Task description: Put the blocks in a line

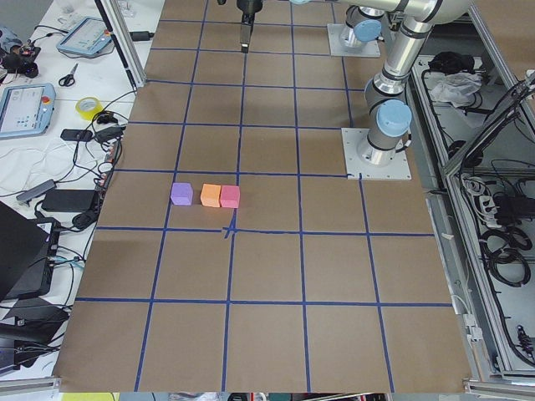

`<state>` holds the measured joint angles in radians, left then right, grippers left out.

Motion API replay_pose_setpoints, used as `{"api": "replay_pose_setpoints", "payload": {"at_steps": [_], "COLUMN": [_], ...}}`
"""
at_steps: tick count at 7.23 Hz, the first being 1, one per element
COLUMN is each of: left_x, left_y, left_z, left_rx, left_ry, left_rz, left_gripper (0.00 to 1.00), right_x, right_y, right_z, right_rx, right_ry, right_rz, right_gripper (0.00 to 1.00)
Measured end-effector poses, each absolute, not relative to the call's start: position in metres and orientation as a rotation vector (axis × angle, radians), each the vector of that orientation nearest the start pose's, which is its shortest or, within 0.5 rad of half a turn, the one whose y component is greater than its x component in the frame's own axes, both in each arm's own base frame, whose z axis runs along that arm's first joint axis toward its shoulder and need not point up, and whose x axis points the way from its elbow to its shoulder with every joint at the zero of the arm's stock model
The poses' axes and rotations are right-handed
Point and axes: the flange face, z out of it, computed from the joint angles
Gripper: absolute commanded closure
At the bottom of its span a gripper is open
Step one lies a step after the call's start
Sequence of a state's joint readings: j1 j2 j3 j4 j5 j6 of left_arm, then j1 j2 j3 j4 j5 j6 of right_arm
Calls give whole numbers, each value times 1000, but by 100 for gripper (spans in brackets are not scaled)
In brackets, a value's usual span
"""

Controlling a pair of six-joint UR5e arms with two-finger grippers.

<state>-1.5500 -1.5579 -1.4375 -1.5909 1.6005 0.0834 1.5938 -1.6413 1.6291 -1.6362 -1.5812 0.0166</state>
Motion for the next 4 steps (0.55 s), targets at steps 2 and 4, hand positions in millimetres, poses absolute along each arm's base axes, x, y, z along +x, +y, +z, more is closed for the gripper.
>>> {"api": "replay_pose_setpoints", "payload": {"at_steps": [2,4], "left_x": [-121,-122], "left_y": [-497,-495], "left_z": [564,563], "left_rx": [62,57], "left_ry": [3100,3103], "left_rz": [-257,-261], "left_gripper": [0,0], "right_x": [143,143], "right_y": [-467,-467], "right_z": [500,500], "right_rx": [-15,-17], "right_ry": [3147,3147], "right_rz": [-129,-133], "right_gripper": [0,0]}}
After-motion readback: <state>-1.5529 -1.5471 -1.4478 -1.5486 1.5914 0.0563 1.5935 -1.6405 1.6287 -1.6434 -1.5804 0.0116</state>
